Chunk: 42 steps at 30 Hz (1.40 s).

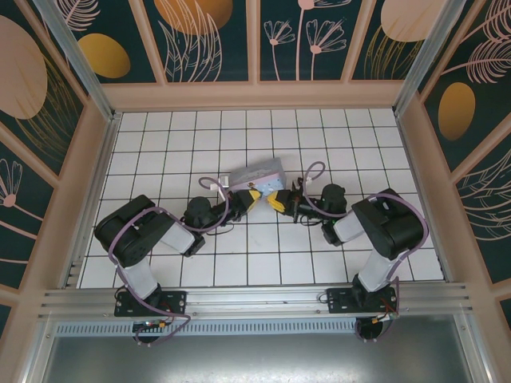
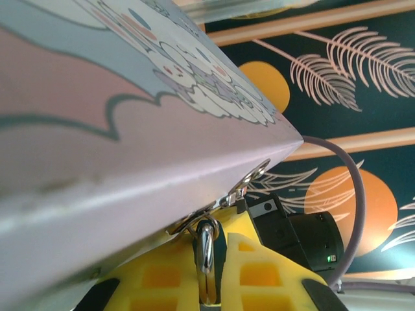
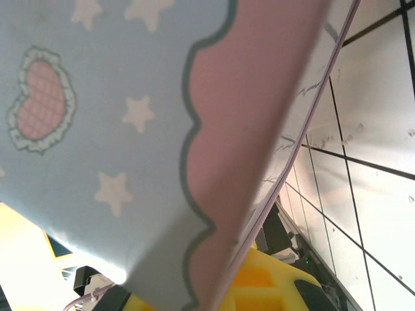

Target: Unlock a padlock with a key

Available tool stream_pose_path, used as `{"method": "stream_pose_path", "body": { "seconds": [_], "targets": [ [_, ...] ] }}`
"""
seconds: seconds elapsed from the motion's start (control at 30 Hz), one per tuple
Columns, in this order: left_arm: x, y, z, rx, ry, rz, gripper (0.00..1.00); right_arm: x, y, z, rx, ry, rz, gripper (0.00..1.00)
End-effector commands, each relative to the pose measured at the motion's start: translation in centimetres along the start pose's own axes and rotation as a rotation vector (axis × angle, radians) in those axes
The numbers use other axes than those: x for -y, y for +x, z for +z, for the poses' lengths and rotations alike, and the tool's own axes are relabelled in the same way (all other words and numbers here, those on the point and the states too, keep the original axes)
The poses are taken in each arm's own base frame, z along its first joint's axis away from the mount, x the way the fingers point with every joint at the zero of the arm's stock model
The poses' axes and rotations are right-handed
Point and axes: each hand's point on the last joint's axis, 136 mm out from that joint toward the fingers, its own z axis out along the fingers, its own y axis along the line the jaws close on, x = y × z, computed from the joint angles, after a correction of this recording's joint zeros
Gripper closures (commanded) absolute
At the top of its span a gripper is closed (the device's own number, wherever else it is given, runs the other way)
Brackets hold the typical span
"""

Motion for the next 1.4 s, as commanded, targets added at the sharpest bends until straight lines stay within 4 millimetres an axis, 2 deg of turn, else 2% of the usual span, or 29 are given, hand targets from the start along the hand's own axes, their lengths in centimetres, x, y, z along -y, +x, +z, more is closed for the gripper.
{"method": "stream_pose_path", "body": {
  "seconds": [0.0,0.23,0.47,0.57,0.77,1.03,1.23,1.37],
  "targets": [
    [4.6,6.4,-0.1,-0.288,0.176,0.074,1.0,-3.0,0.1,2.4,-0.028,-0.071,-0.109,1.0],
    [4.4,6.7,-0.1,-0.296,0.162,0.074,1.0,-1.6,-0.7,2.9,-0.024,-0.025,-0.12,1.0],
    [2.5,6.7,0.3,-0.299,0.074,0.067,1.0,-0.2,-2.0,3.0,-0.008,0.084,-0.193,1.0],
    [1.9,6.7,0.5,-0.302,0.05,0.071,1.0,-0.3,-2.6,2.9,-0.004,0.121,-0.237,1.0],
    [2.0,6.7,0.7,-0.306,0.06,0.066,1.0,0.0,-3.0,3.3,-0.022,0.155,-0.315,1.0],
    [2.7,6.3,0.9,-0.288,0.091,0.048,1.0,0.5,-2.9,3.1,-0.039,0.102,-0.344,1.0],
    [3.7,5.6,1.0,-0.25,0.129,0.022,1.0,-0.1,-2.4,2.8,-0.031,0.018,-0.224,1.0],
    [3.9,5.2,1.0,-0.219,0.13,0.017,1.0,-1.5,-1.2,3.0,-0.045,-0.066,-0.159,1.0]
  ]
}}
